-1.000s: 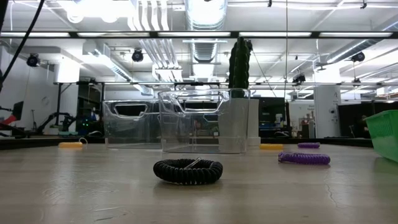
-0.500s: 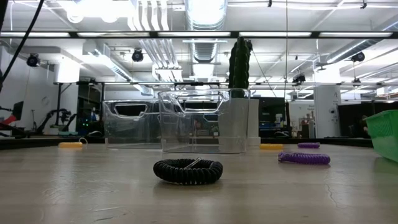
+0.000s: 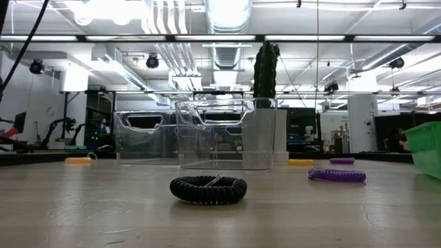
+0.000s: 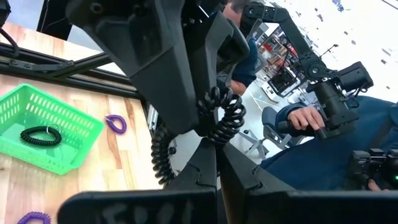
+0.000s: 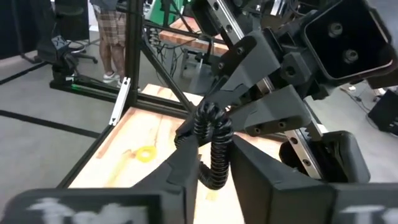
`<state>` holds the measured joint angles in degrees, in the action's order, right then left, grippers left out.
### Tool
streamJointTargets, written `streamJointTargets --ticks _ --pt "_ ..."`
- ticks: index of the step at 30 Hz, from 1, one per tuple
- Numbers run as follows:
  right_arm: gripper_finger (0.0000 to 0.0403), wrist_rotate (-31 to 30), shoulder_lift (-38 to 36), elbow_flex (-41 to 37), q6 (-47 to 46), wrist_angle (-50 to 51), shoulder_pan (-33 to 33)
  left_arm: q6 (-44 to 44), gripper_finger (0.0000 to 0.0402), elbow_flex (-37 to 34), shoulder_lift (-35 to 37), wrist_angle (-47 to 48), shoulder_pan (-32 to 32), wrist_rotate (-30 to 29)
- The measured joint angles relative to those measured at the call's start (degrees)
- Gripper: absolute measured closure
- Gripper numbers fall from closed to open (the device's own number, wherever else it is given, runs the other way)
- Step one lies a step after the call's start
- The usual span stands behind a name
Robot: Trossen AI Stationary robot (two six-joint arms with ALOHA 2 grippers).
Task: Sort spring keychains
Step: Put the top black spring keychain into the green bin
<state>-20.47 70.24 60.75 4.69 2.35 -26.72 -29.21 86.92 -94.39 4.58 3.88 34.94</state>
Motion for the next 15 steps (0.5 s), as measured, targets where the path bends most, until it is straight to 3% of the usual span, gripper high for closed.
streamJointTargets --ticks 5,15 --pt "0.0381 0.02 -0.02 0.0 -0.22 -0.01 0.0 0.0 0.0401 0.01 0.02 0.06 0.06 0.0" --pt "0.0388 -0.07 -0.02 0.0 -1.81 0.09 0.0 0.02 0.0384 -0.01 0.01 0.11 0.04 -0.59"
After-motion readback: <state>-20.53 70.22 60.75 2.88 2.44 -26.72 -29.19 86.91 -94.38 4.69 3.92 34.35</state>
